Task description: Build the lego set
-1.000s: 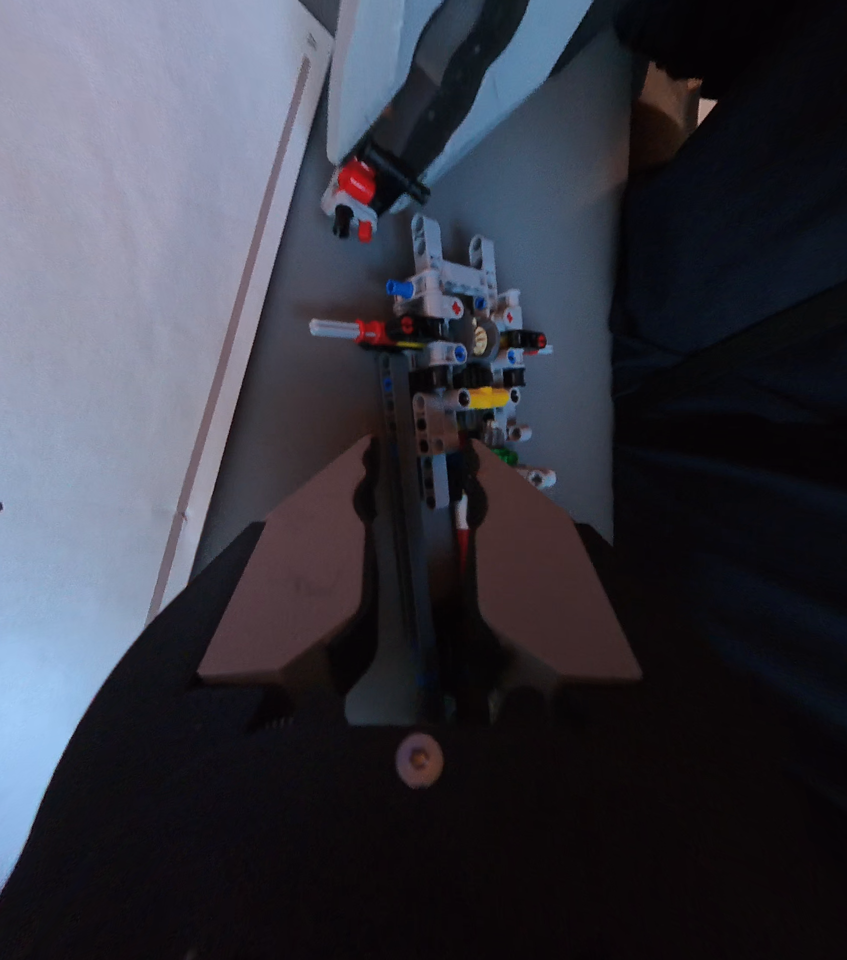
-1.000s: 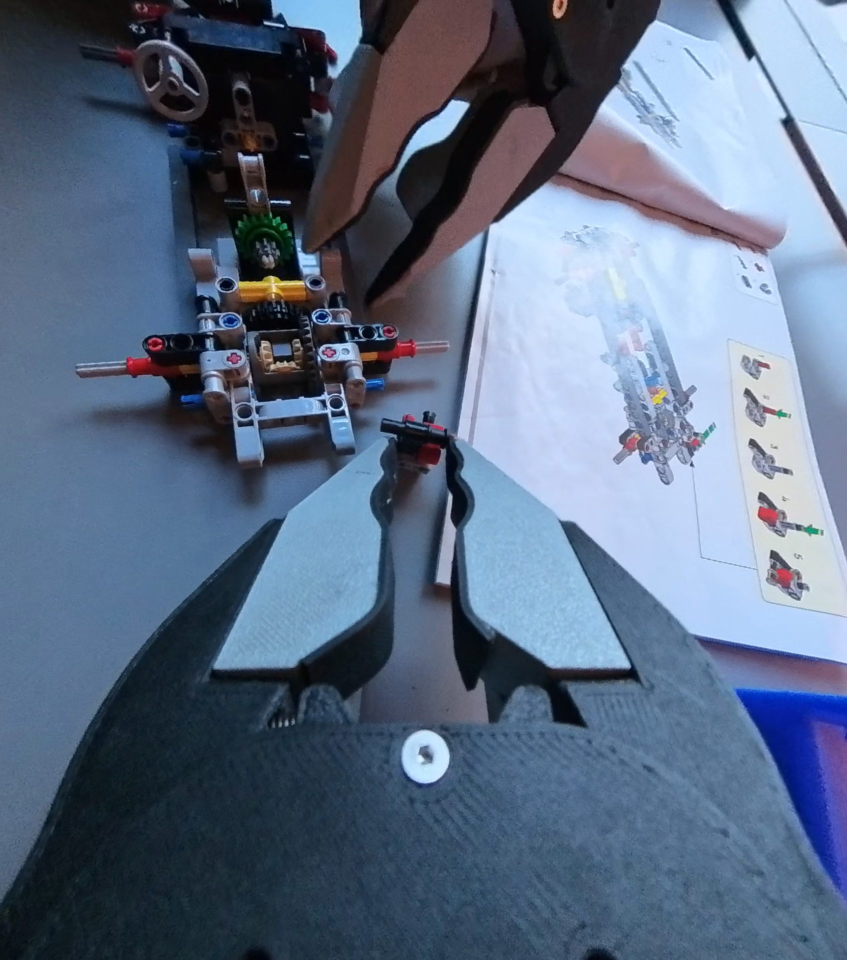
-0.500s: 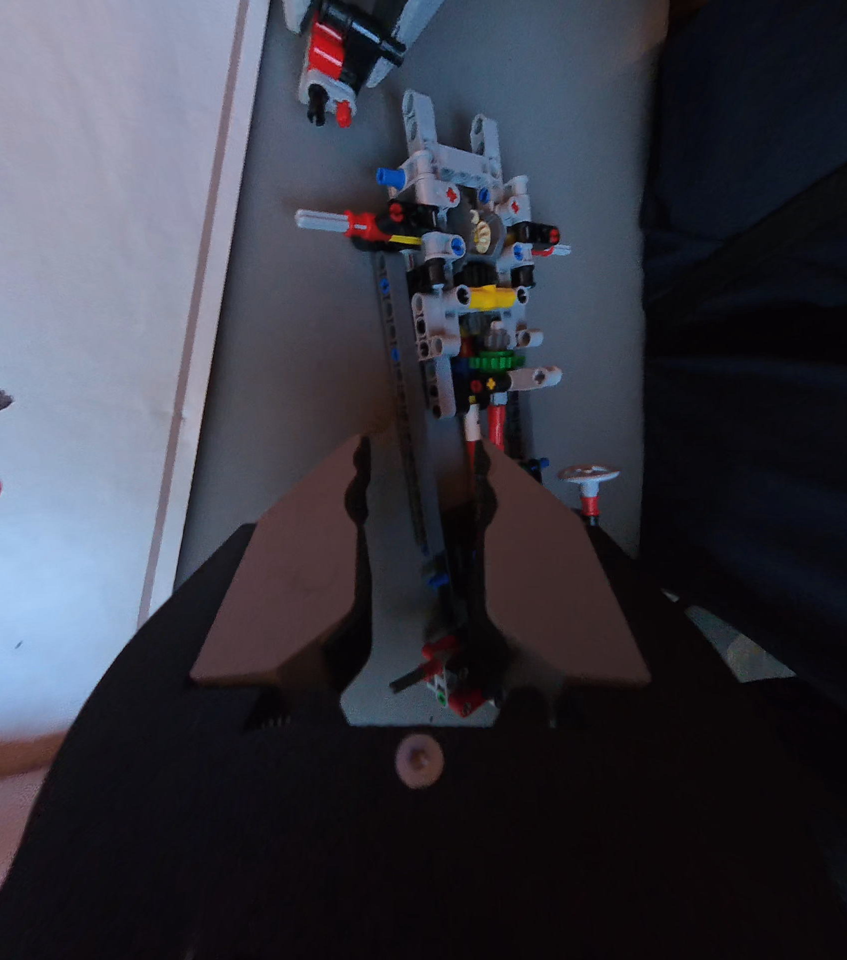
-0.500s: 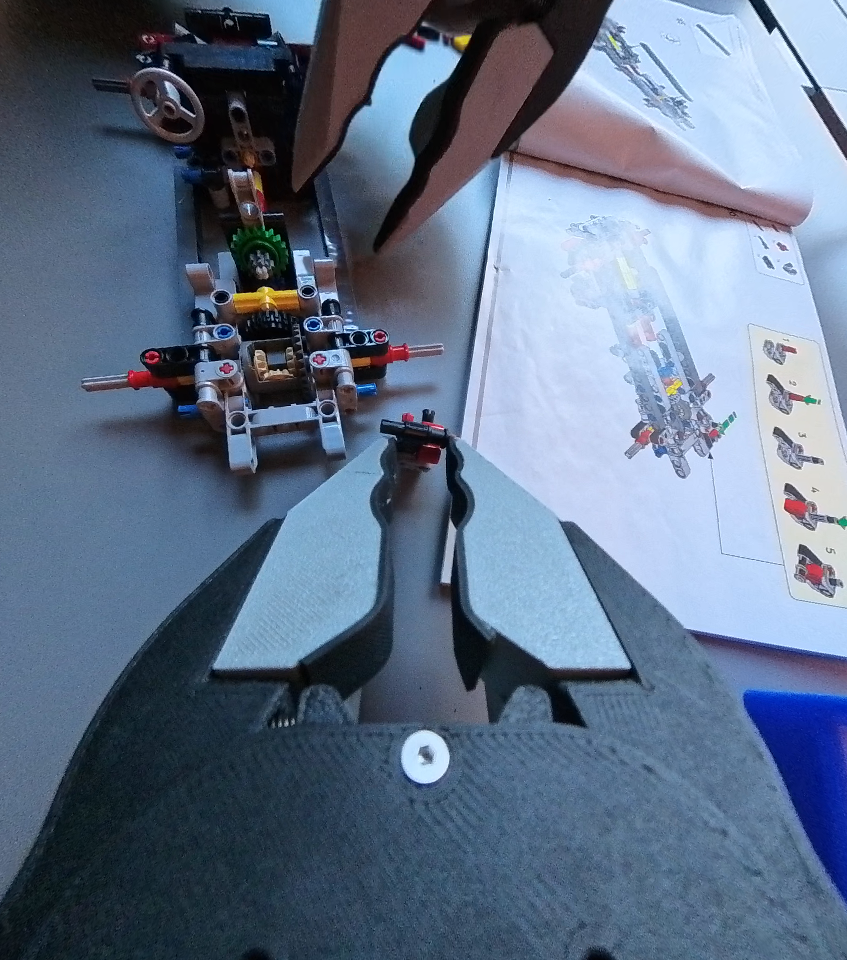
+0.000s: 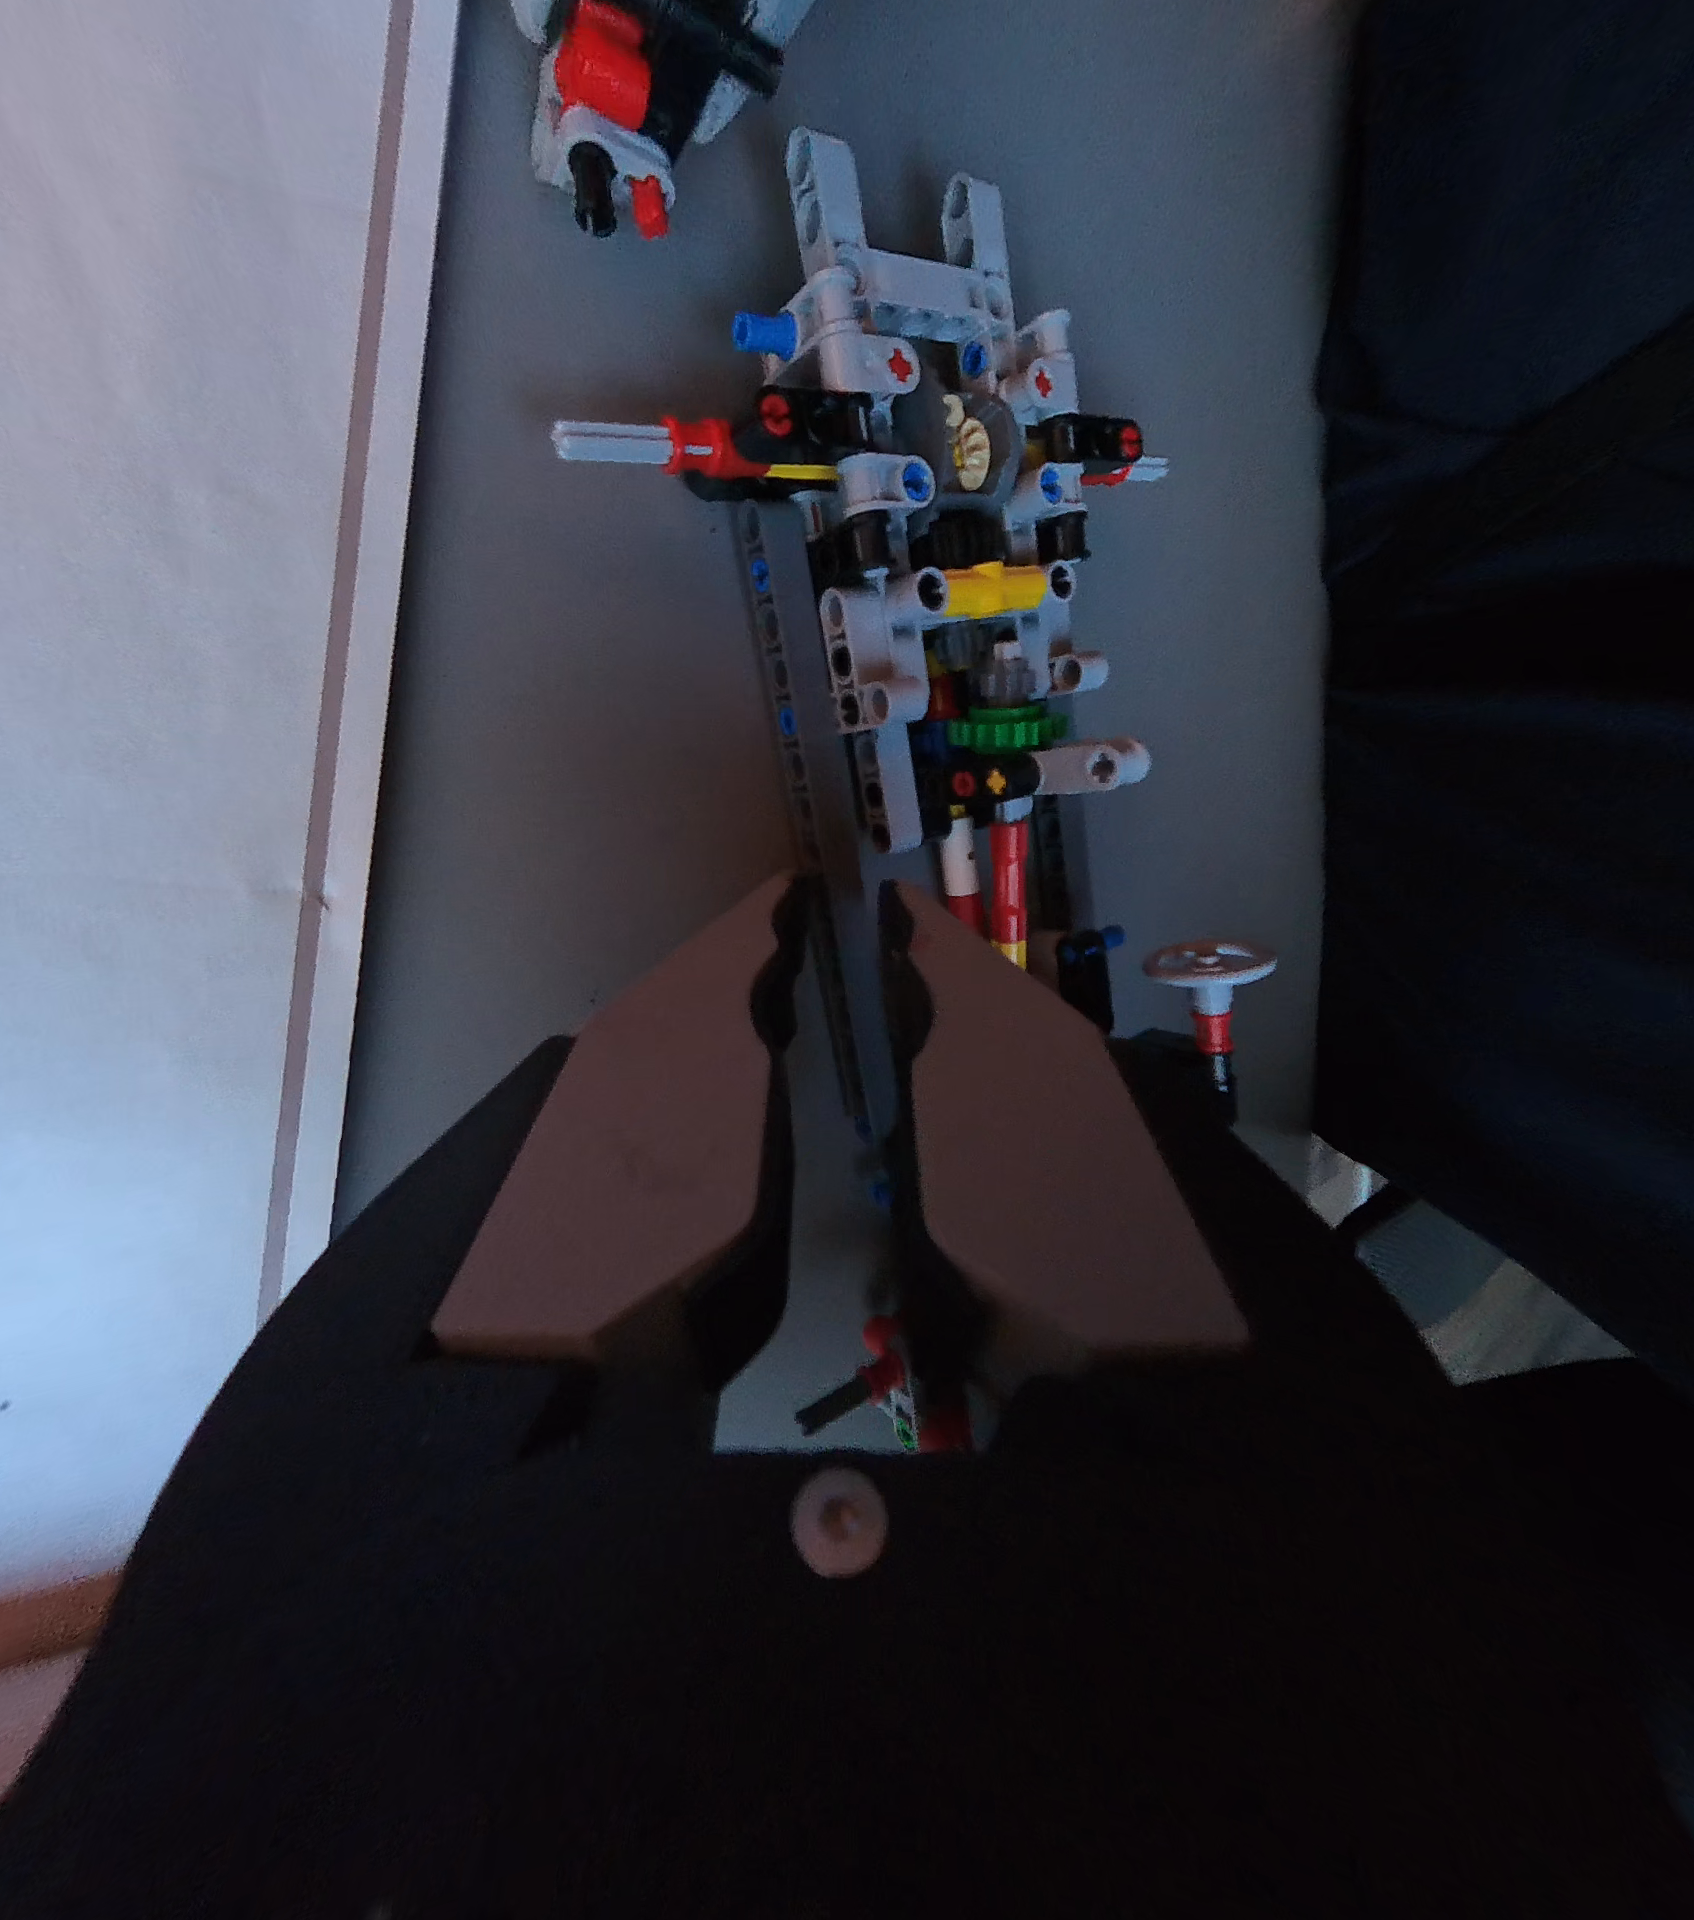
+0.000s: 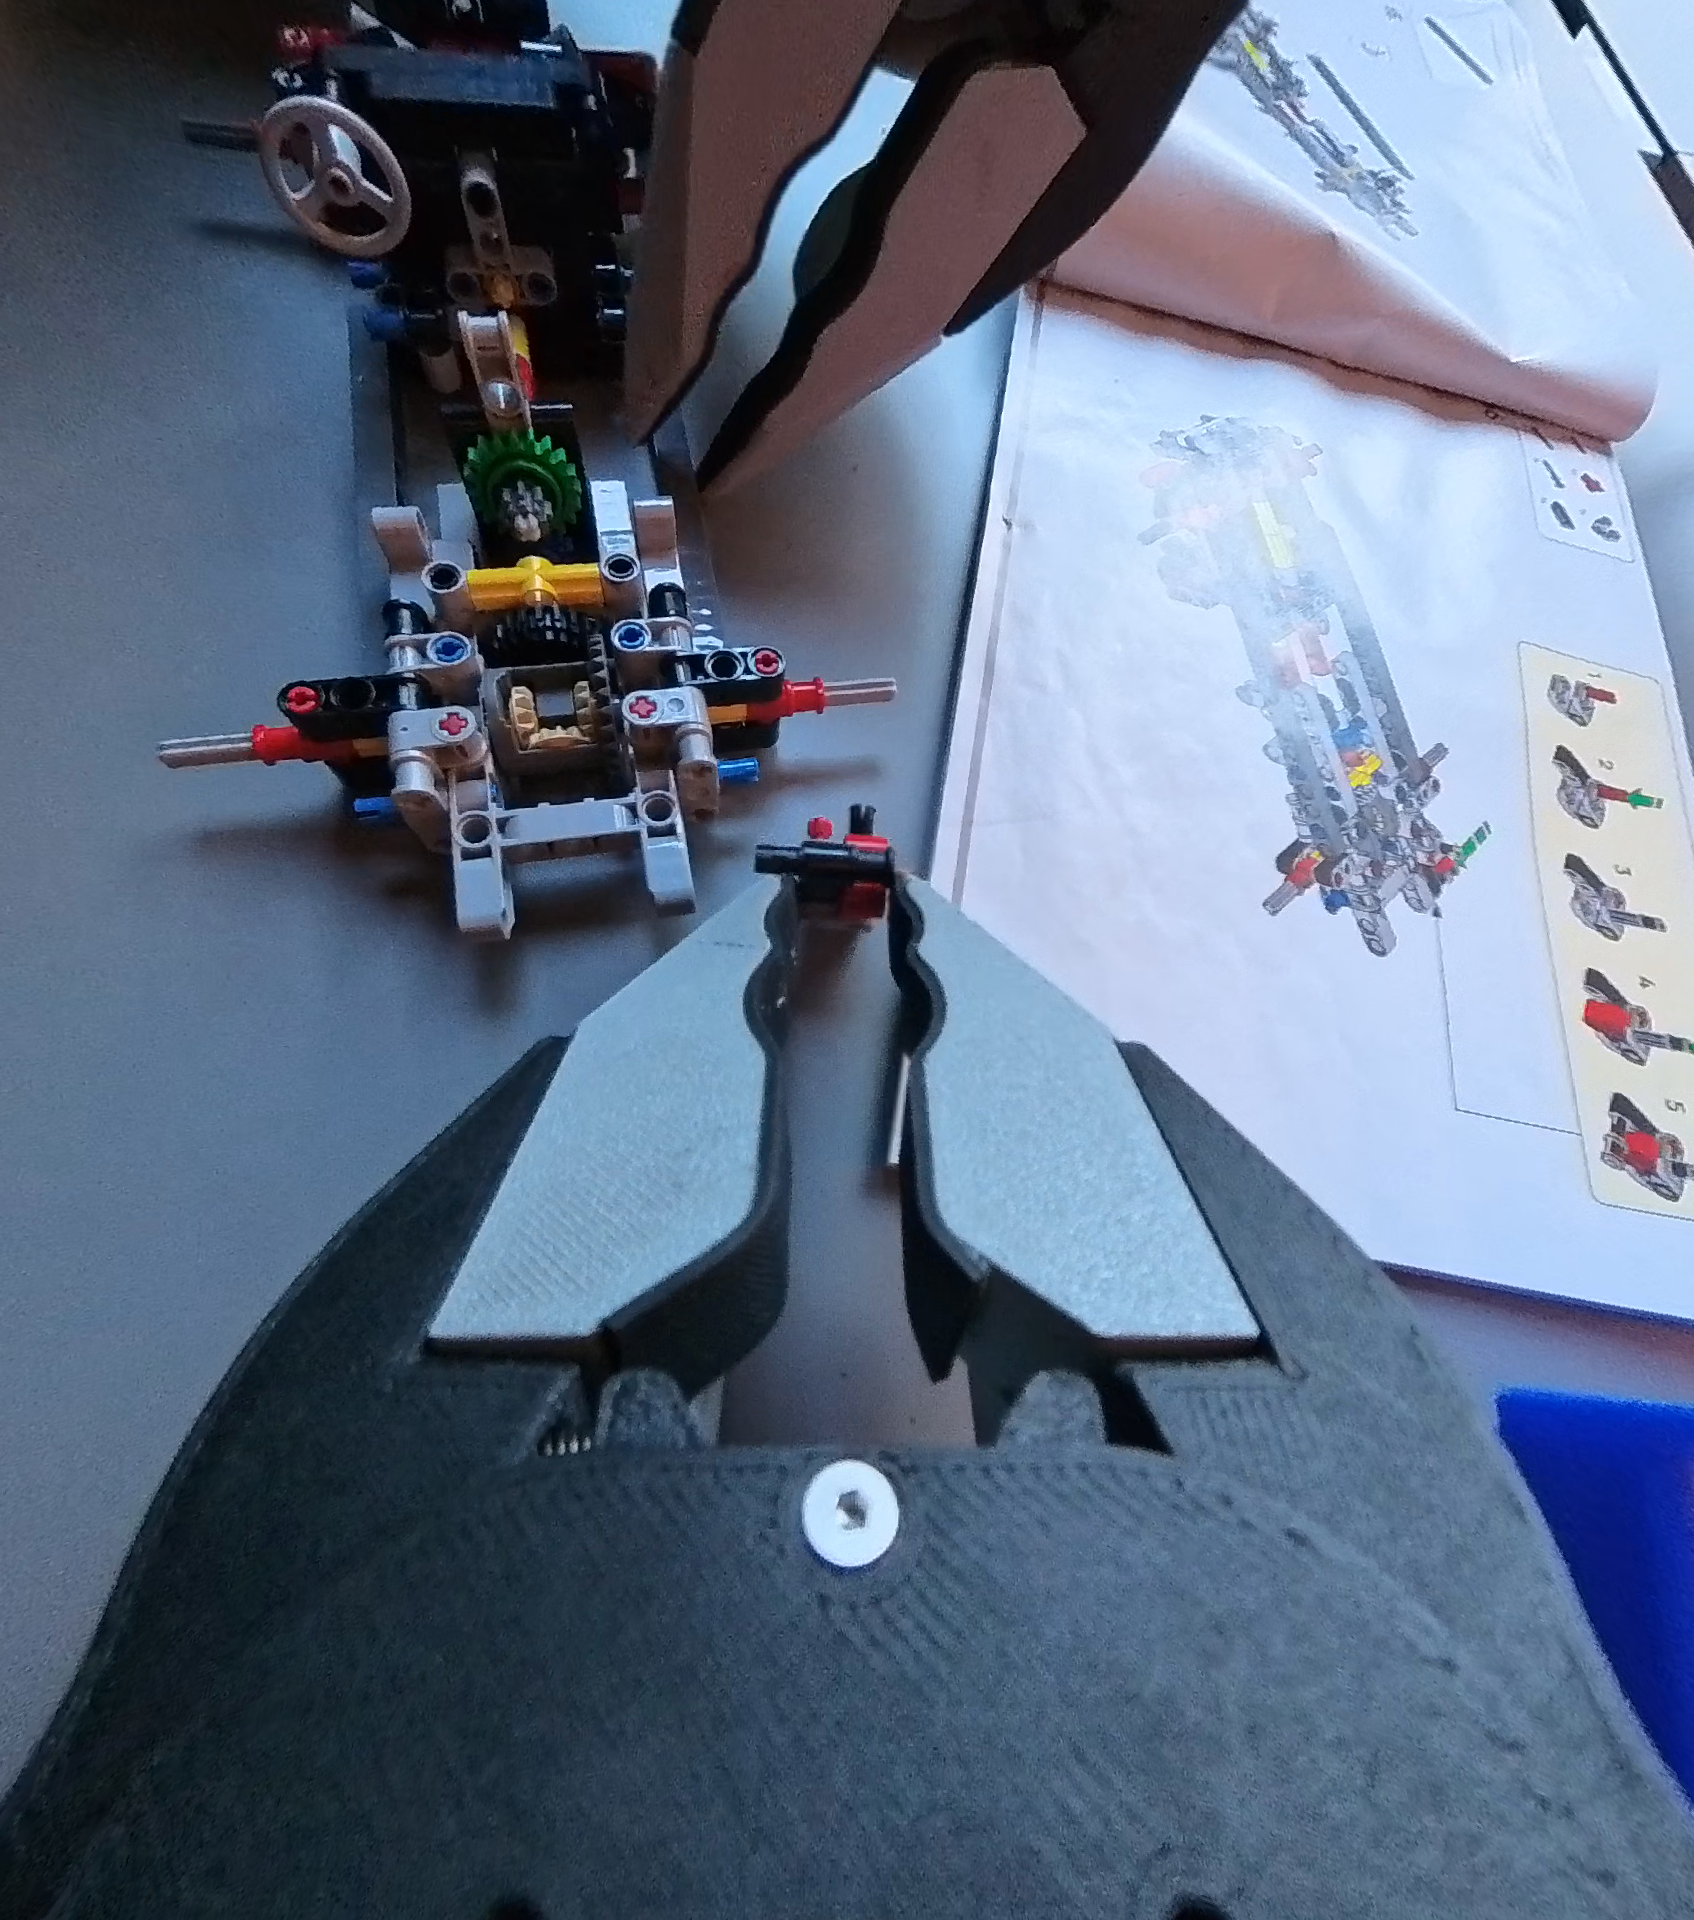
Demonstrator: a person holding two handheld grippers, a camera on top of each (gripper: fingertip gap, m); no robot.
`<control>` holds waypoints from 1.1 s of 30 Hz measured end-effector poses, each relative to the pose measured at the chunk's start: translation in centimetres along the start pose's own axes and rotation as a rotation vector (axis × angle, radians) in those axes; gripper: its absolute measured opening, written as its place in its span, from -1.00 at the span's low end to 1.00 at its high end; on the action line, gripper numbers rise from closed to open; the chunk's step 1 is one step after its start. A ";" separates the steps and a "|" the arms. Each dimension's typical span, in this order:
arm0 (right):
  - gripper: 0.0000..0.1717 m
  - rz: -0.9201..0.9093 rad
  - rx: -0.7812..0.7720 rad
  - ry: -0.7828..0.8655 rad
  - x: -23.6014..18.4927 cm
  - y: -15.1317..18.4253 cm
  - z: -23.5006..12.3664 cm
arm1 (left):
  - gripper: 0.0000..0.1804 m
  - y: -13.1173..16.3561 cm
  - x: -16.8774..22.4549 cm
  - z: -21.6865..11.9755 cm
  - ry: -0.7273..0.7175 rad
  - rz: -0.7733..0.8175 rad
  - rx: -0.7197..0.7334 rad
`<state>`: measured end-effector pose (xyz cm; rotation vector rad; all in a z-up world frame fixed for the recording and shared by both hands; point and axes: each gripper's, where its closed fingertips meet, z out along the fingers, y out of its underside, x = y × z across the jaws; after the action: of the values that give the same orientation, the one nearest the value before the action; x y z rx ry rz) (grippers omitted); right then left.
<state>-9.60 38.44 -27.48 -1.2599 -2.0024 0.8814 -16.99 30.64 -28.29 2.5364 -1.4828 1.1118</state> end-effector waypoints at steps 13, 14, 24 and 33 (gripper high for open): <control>-0.85 -0.001 -0.002 0.001 0.0 0.0 0.0 | -0.89 -0.5 -0.4 0.0 -0.084 0.072 -0.009; -0.85 0.001 -0.002 0.000 0.0 0.0 0.0 | -0.88 -0.5 -0.4 0.0 -0.082 0.071 -0.009; -0.85 0.006 -0.002 -0.005 0.0 0.0 0.0 | -0.90 -0.7 0.0 0.5 -0.041 0.058 0.002; -0.85 0.035 0.001 -0.045 -0.4 0.0 0.0 | -0.71 -0.4 0.3 0.0 -0.092 0.121 -0.018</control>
<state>-9.46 38.12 -27.52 -1.2887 -2.0200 0.9342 -16.60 30.66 -28.01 2.5486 -1.6796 1.0020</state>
